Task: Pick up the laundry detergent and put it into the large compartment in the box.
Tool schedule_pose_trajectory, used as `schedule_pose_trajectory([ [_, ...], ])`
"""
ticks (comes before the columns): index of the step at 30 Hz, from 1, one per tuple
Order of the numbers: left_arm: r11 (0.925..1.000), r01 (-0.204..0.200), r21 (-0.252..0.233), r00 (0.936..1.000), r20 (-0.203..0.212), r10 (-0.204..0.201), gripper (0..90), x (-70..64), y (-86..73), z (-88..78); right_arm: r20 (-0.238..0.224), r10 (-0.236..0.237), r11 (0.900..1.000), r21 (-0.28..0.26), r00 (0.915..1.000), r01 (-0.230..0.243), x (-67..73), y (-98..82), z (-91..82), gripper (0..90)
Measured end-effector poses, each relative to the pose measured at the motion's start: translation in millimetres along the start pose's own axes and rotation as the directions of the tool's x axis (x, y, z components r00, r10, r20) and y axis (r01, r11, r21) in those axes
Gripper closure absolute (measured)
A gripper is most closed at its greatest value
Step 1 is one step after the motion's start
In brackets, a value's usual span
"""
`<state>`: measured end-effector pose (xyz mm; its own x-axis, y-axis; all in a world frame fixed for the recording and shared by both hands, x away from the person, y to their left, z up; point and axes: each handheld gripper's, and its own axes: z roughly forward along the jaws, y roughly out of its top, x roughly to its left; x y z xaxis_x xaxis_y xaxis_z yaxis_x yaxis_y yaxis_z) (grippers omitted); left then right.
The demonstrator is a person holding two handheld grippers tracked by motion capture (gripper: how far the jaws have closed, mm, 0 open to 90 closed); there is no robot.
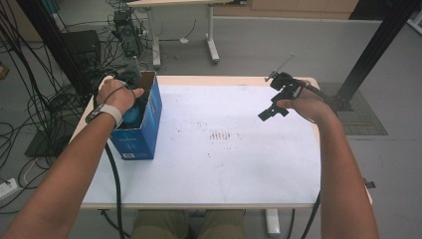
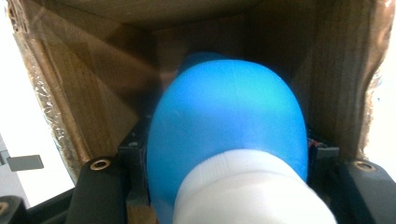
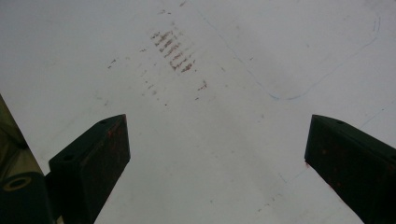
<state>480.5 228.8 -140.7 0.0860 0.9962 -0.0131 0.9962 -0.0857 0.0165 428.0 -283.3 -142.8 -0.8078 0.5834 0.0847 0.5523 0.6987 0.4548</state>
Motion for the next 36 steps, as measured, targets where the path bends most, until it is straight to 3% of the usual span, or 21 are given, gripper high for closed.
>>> schedule_pose_trajectory([
  [36,1.0,-0.004,-0.006,1.0,-0.003,0.004,37.2,-1.6,-2.3,0.0,0.006,-0.004,1.0,-0.003,1.0,0.004,2.9,0.4,-3.7,6.7],
])
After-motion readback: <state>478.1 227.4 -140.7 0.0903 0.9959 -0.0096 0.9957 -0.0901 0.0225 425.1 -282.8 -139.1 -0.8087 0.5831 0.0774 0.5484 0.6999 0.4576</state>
